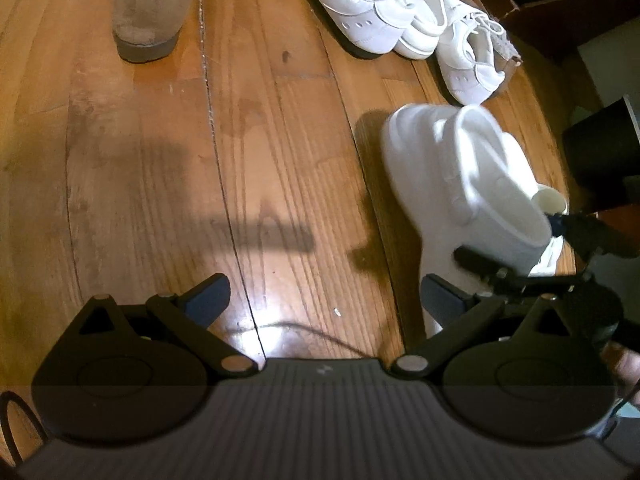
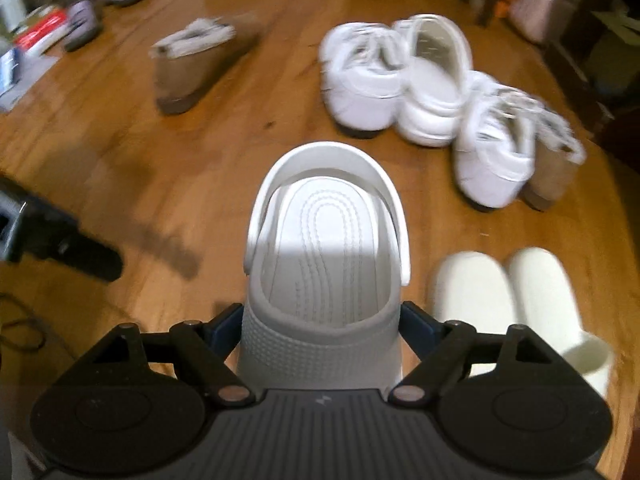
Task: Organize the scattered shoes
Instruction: 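Lower the Croc beside the cream slides and open the right gripper, then close the left gripper on the heel of a second Kuromi Croc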
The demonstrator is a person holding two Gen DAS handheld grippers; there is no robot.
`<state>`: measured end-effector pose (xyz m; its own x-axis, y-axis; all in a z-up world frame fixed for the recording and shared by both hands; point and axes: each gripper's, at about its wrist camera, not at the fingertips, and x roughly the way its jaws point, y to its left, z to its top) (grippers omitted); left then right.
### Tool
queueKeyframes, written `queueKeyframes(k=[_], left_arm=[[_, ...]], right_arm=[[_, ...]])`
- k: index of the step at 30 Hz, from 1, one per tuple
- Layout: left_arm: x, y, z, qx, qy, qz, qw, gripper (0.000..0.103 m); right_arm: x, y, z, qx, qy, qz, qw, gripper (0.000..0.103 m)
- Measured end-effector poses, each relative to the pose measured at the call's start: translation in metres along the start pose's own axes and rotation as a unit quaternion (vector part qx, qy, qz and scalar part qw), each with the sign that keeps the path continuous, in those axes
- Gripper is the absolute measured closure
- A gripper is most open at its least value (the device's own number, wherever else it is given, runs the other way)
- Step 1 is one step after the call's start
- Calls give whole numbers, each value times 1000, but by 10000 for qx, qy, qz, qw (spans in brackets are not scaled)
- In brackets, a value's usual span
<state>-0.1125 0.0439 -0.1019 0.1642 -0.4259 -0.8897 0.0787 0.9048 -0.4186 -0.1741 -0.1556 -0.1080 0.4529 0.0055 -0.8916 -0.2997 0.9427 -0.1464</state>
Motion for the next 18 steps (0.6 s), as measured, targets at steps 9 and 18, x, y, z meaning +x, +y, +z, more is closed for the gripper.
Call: queueKeyframes(k=[9, 18], left_arm=[[4, -9, 4, 73, 14, 46, 10000, 0], [-16, -47, 52, 717, -717, 799, 9916, 0]], right_arm=[[-4, -36, 11, 737, 72, 258, 9969, 21], [-32, -79, 47, 1632, -371, 1307, 9772, 57]])
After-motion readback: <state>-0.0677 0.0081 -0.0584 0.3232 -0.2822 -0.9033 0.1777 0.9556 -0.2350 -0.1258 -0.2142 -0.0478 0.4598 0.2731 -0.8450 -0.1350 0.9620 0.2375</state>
